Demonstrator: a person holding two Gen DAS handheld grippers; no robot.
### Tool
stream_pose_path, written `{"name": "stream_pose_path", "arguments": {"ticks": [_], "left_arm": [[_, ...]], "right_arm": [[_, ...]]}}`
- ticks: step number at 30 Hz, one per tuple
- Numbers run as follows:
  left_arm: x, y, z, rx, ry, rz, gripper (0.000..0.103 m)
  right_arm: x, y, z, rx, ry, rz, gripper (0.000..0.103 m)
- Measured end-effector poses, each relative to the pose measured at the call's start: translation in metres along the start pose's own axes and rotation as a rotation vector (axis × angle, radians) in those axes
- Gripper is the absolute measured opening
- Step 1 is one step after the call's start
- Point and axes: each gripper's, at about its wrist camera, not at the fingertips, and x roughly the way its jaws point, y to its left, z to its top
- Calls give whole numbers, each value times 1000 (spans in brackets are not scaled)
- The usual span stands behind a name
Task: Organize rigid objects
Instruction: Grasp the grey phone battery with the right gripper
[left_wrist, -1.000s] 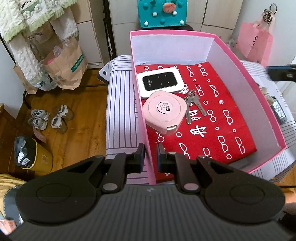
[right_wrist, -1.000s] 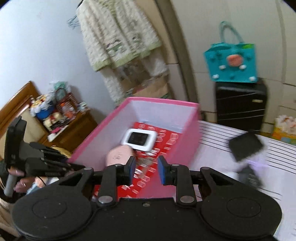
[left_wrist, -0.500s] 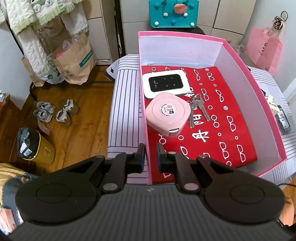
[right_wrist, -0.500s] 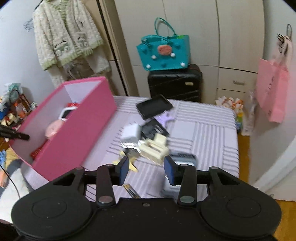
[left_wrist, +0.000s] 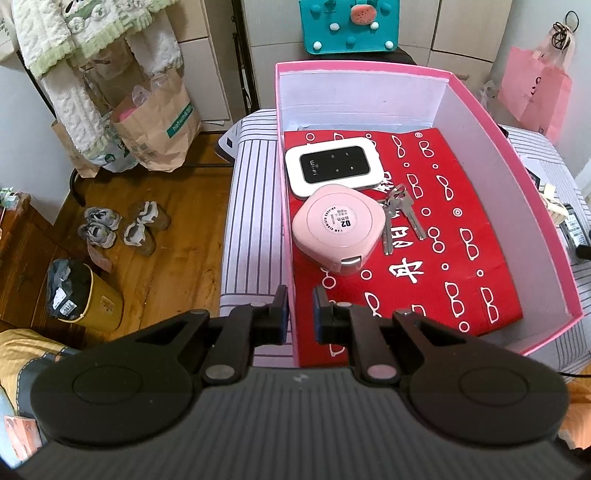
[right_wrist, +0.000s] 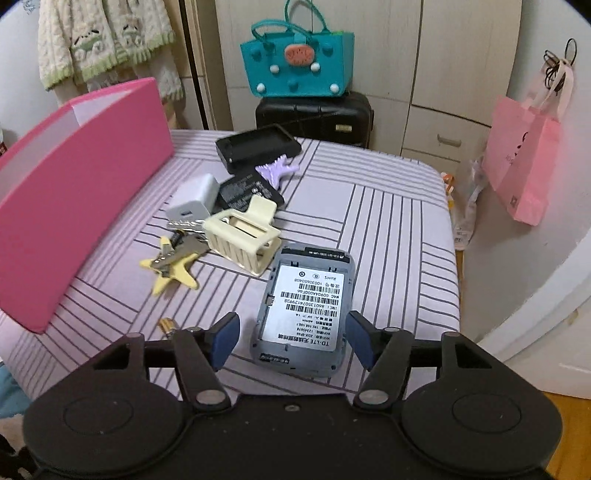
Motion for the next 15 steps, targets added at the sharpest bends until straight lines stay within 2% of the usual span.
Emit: {"name": "stream_pose_path", "arguments": {"ticks": [5, 8, 9, 10, 15], "left_arm": [[-1, -2, -1, 22, -3, 7, 11], [-2, -2, -1, 25, -2, 4, 11], [-2, -2, -1, 27, -3, 3, 11], [-2, -2, -1, 29, -2, 2, 11], [-3, -4, 0, 54, 5, 12, 9]], "right_arm": [[19, -5, 6, 27, 40, -21, 76], [25, -5, 10, 27, 34, -26, 78], [26, -5, 11, 26, 30, -26, 77], [26, -4, 12, 21, 25, -27, 68], [24, -4, 18, 12, 30, -55, 66]]}}
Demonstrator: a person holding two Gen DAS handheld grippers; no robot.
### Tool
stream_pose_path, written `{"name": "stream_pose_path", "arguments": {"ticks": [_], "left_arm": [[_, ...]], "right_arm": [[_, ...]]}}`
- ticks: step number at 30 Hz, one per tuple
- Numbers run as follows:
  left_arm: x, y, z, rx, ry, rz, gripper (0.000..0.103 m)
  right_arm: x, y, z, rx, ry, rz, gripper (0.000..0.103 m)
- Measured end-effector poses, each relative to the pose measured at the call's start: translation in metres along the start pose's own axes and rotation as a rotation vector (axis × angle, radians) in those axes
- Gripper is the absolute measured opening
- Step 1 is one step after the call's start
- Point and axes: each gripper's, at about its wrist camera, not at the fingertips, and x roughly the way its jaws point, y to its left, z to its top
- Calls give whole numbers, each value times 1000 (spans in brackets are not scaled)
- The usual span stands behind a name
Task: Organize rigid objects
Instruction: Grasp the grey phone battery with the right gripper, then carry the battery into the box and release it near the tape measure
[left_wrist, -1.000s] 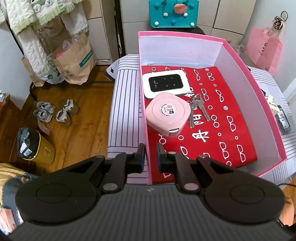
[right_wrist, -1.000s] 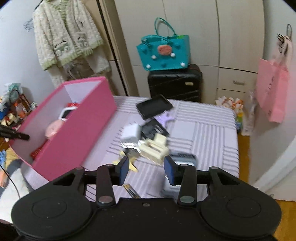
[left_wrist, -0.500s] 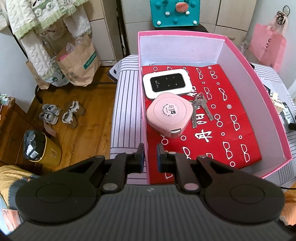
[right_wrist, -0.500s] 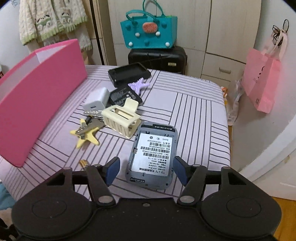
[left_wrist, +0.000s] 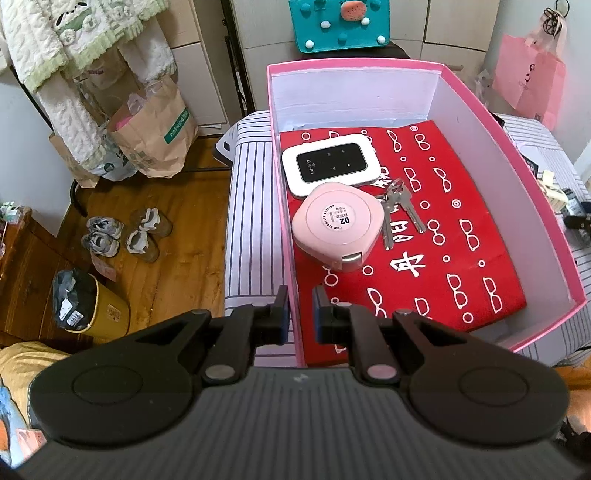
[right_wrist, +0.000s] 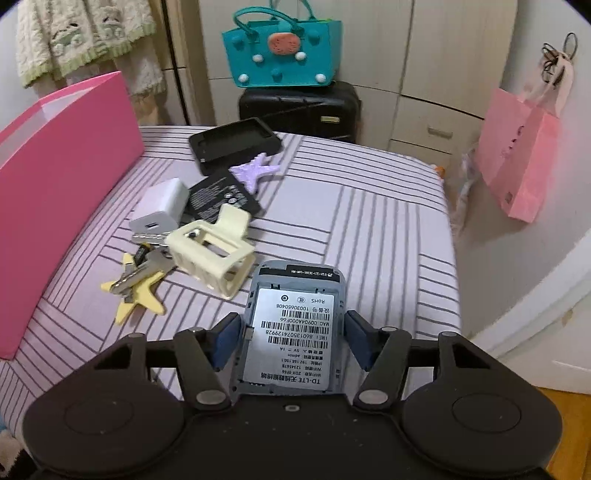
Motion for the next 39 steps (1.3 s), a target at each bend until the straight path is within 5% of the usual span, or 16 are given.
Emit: {"name": "stream_pose_path", "arguments": {"ticks": [8, 17, 25, 33, 39], "left_arm": [[-5, 0, -1, 16, -4, -2, 8], [-8, 6, -4, 28, -14, -32, 7], [-9, 11, -6, 21, 6, -65, 7], [-8, 11, -6, 36, 1, -73, 7], [-8, 11, -8, 61, -9, -79, 7]], "right_arm": [[-23, -2, 3, 6, -19, -6, 66], [-83, 27, 32, -51, -79, 117, 66], [-118, 99, 82, -311, -96, 237, 66], [-101, 172, 113, -473, -80, 354, 66], [-64, 222, 124, -562, 44, 467, 66]]}}
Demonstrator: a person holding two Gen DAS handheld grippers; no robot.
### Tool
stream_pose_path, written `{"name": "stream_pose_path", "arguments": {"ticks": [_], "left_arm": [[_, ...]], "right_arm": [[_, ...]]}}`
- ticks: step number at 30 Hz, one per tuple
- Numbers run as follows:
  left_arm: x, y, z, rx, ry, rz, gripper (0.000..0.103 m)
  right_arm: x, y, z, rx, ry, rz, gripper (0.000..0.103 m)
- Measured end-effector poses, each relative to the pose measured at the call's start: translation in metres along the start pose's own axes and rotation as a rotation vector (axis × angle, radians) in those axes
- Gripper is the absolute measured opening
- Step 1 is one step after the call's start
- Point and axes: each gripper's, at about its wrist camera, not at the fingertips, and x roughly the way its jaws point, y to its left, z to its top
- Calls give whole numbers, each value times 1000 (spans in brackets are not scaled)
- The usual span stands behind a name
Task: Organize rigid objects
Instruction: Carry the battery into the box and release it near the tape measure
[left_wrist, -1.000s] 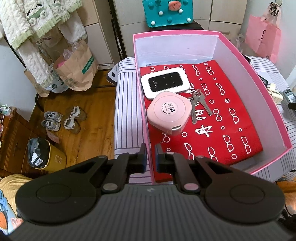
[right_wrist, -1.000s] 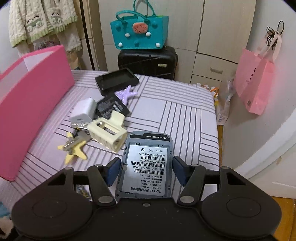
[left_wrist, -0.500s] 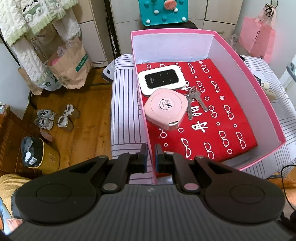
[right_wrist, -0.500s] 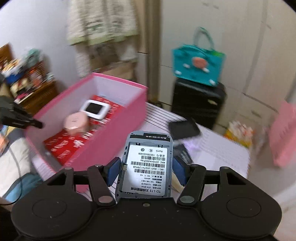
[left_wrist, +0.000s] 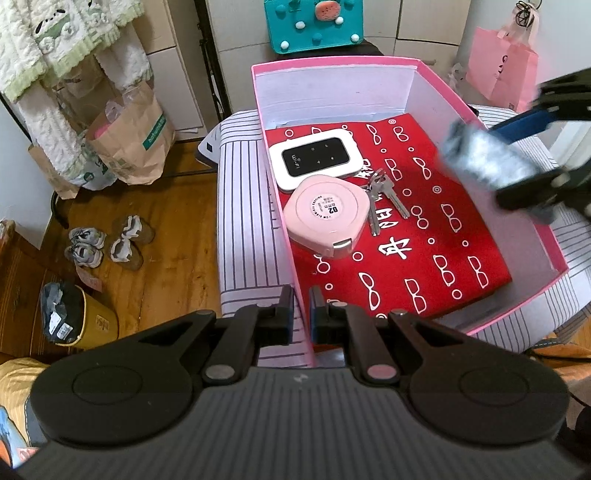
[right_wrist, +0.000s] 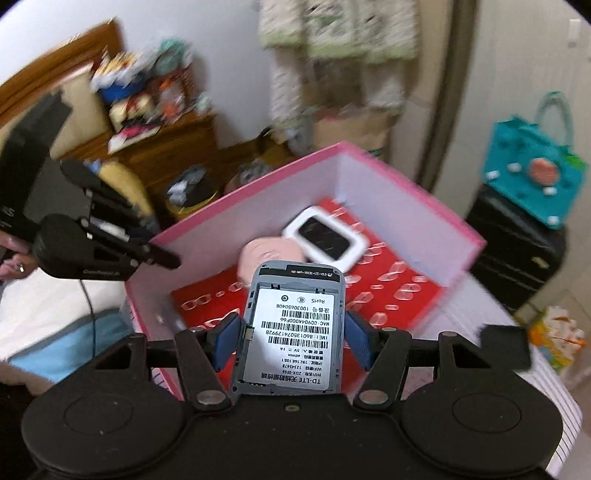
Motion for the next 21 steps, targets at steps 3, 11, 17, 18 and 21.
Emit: {"name": "stream_pose_path", "arguments": {"ticks": [3, 11, 17, 18, 21], "left_arm": [[-1, -2, -2, 17, -17, 3, 8], [-2, 2, -2, 21, -21, -24, 9], [-2, 4, -2, 22, -25, -36, 9], [-2, 4, -2, 24, -24, -38, 9], [-2, 4, -2, 24, -22, -42, 10]], "right_arm": [[34, 9, 6, -90, 96, 3, 66], [86, 25, 20, -227, 282, 124, 66], [114, 28, 36, -243, 339, 266, 66], [119, 28, 37, -245, 347, 292, 66], [131, 29, 38, -260, 360, 333, 65]]}}
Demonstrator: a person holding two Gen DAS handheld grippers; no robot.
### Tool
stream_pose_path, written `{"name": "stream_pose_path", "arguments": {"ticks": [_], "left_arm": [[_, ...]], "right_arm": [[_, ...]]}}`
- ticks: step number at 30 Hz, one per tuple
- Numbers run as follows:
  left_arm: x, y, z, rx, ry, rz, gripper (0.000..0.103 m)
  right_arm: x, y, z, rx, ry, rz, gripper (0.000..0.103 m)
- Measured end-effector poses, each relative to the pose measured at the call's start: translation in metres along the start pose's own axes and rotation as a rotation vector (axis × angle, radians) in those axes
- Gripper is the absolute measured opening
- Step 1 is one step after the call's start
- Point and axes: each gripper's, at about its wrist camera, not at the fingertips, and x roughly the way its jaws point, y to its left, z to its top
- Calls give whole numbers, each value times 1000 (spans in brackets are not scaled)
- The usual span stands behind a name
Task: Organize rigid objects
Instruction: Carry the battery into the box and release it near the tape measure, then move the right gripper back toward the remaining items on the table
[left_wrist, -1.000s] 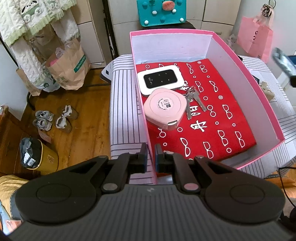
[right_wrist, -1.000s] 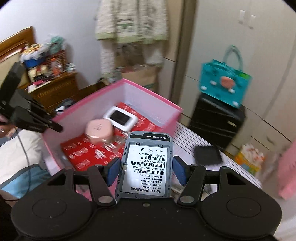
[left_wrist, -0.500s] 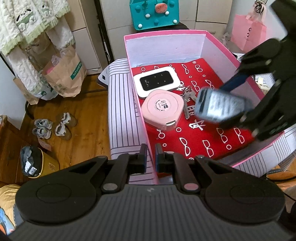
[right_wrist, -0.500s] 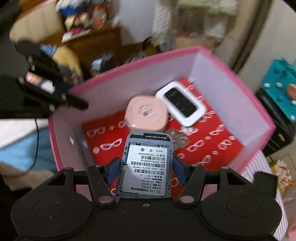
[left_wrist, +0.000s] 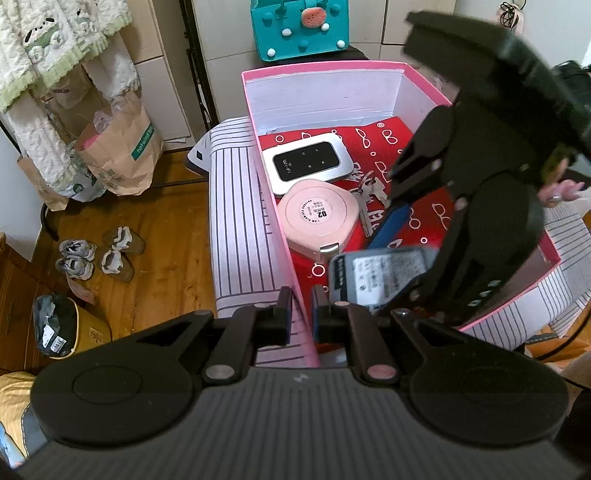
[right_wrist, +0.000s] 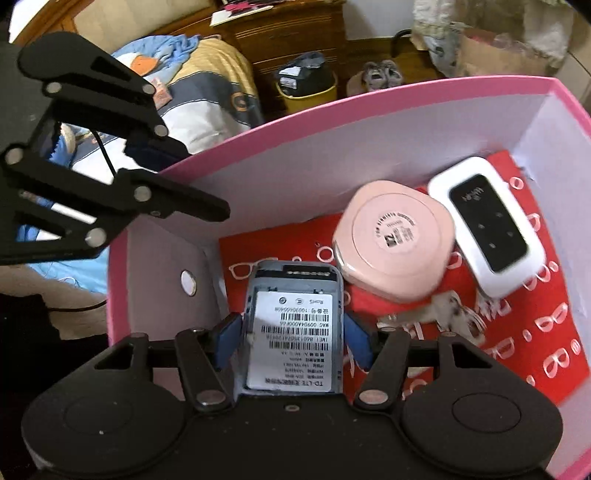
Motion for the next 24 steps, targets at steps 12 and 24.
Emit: {"name": "stream_pose_path", "arguments": {"ticks": [12, 24], "left_arm": [[0, -1, 0, 4, -1, 2, 10], [2, -5, 5, 12, 21, 28, 10]], "right_arm": [[-66, 17, -42, 63, -243, -122, 71], [-158, 41, -167, 342, -608, -351, 71]]}}
